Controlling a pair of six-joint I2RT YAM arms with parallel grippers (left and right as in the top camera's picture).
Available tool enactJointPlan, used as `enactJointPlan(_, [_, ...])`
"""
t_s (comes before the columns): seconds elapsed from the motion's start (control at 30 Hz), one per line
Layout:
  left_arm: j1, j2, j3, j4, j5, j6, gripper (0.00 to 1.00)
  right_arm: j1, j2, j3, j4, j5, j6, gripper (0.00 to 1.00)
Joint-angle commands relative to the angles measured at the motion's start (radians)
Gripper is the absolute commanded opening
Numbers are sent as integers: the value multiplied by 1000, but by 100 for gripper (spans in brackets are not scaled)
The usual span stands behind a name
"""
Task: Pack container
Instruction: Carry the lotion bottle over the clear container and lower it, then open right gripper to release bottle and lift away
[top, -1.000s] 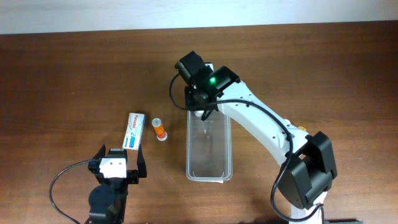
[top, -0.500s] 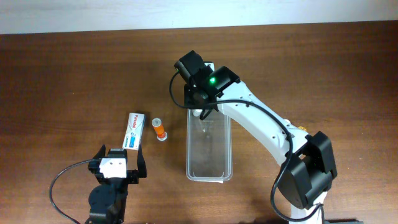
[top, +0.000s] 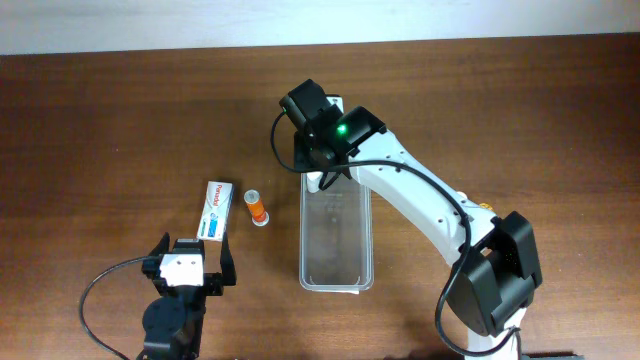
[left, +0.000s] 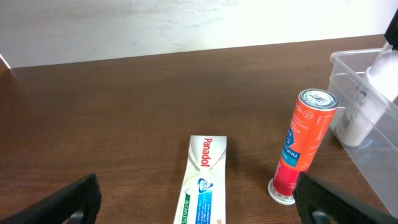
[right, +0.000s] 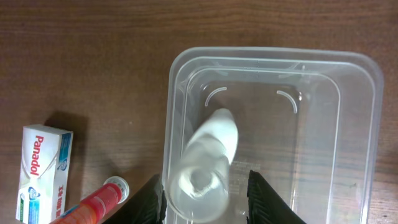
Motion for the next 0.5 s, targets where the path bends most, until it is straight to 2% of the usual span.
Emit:
enactJointPlan(0.0, [4, -8, -6, 3, 7, 16, 99, 0, 3, 5, 3, 55, -34, 37])
enactJointPlan(0.17, [4, -8, -6, 3, 7, 16, 99, -1, -21, 24, -24, 59, -82, 37])
enactJointPlan(0.3, [4, -8, -6, 3, 7, 16, 99, -23, -91, 64, -126, 130, -84, 38])
enactJointPlan(0.47, [4, -8, -6, 3, 7, 16, 99, -133, -251, 78, -279, 141, -74, 55])
